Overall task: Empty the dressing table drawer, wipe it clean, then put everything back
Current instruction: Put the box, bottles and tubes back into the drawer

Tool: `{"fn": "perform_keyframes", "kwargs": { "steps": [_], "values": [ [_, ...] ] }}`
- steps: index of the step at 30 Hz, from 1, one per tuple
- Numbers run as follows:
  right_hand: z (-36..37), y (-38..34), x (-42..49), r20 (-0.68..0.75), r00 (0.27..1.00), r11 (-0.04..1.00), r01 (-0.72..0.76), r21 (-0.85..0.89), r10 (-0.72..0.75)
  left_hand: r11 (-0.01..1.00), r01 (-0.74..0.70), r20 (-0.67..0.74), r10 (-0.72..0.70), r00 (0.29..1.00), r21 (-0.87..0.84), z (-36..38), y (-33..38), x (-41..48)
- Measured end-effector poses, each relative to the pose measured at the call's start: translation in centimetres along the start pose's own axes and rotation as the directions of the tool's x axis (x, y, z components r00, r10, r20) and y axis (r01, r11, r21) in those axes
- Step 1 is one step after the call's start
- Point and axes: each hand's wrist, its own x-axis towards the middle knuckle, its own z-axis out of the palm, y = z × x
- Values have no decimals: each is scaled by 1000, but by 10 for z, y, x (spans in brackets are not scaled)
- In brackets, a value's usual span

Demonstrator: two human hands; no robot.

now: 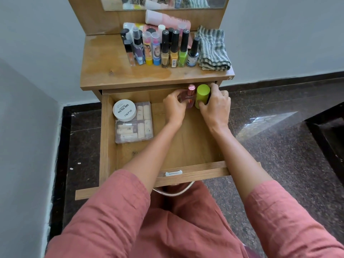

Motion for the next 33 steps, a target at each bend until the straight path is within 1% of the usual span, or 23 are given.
{"fn": "perform_keyframes", "kwargs": {
  "steps": [4,9,12,16,20,26,30,33],
  "values": [
    [1,1,3,1,1000,1000,-24,7,24,1000,12,-9,-12,1000,10,6,-3,4],
    [1,1,4,-3,998,998,-56,31,56,999,-20,-53,22,998,41,12,-7,0],
    [1,1,5,-15,998,997,-66,34,66,1000,-23,-85,24,996,17,15,-9,0],
    [2,1,5,-20,997,997,-70,39,70,997,-34,-116,42,992,67,17,-7,-2],
    [3,2,5,-11,997,995,-77,57,78,995,10,-149,4,989,96,21,-8,-2],
    [5,3,4,-32,996,994,-82,70,85,997,77,-177,-72,982,21,24,-9,-1],
    [6,3,4,-46,996,997,-79,25,80,995,92,-184,-84,979,36,24,-7,-5],
    [6,3,4,-42,995,996,-85,25,86,995,95,-171,-86,982,44,22,-6,-6]
  ]
}}
